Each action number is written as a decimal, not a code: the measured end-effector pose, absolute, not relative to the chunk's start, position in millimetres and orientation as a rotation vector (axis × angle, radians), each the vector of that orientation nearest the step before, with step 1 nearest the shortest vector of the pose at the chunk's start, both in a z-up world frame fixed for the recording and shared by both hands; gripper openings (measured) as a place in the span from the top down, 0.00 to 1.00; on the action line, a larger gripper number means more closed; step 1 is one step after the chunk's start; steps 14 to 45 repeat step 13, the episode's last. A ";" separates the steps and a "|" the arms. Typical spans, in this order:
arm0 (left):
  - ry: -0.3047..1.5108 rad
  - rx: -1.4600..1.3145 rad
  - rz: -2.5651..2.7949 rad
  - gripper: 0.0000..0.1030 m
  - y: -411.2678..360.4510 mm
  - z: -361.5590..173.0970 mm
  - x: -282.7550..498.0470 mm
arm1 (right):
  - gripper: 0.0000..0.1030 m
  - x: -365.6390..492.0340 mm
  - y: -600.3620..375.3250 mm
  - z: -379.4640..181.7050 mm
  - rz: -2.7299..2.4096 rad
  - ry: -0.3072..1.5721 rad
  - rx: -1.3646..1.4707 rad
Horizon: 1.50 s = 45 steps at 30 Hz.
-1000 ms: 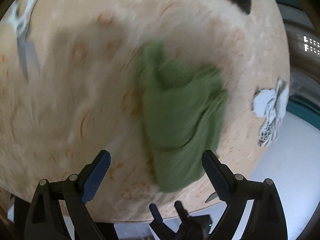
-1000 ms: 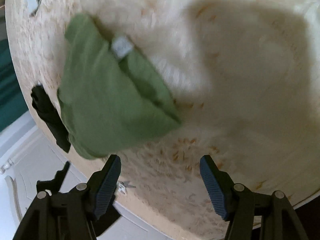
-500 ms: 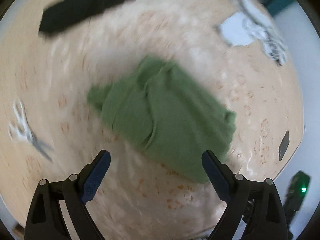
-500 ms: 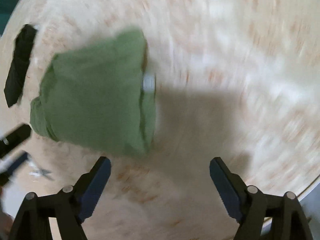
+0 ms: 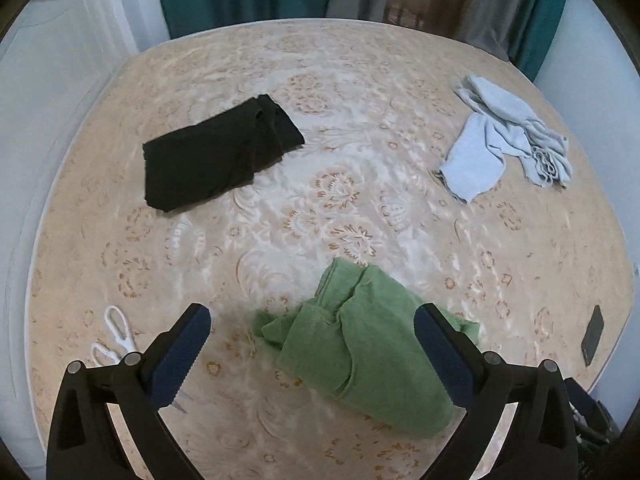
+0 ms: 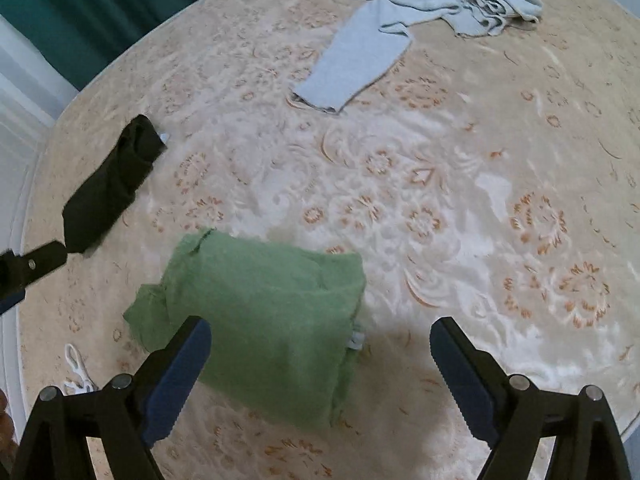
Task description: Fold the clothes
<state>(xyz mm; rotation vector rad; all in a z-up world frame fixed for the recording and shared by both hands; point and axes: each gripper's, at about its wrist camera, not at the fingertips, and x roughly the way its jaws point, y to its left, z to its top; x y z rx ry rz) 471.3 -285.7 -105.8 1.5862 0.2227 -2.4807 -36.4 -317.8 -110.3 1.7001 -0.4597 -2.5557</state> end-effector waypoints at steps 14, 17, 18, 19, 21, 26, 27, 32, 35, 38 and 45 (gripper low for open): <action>0.342 1.294 -2.355 0.00 -330.9 -66.2 487.4 | 0.10 -31.7 -339.4 -90.8 -2.563 -0.336 1.622; 0.342 1.294 -2.355 0.00 -330.9 -66.2 487.4 | 0.10 -31.7 -339.4 -90.8 -2.563 -0.336 1.622; 0.342 1.294 -2.355 0.00 -330.9 -66.2 487.4 | 0.10 -31.7 -339.4 -90.8 -2.563 -0.336 1.622; 0.342 1.294 -2.355 0.00 -330.9 -66.2 487.4 | 0.10 -31.7 -339.4 -90.8 -2.563 -0.336 1.622; 0.342 1.294 -2.355 0.00 -330.9 -66.2 487.4 | 0.10 -31.7 -339.4 -90.8 -2.563 -0.336 1.622; 0.342 1.294 -2.355 0.00 -330.9 -66.2 487.4 | 0.10 -31.7 -339.4 -90.8 -2.563 -0.336 1.622; 0.342 1.294 -2.355 0.00 -330.9 -66.2 487.4 | 0.10 -31.7 -339.4 -90.8 -2.563 -0.336 1.622; 0.342 1.294 -2.355 0.00 -330.9 -66.2 487.4 | 0.10 -31.7 -339.4 -90.8 -2.563 -0.336 1.622; 0.342 1.294 -2.355 0.00 -330.9 -66.2 487.4 | 0.10 -31.7 -339.4 -90.8 -2.563 -0.336 1.622; 0.342 1.294 -2.355 0.00 -330.9 -66.2 487.4 | 0.10 -31.7 -339.4 -90.8 -2.563 -0.336 1.622; 0.342 1.294 -2.355 0.00 -330.9 -66.2 487.4 | 0.10 -31.7 -339.4 -90.8 -2.563 -0.336 1.622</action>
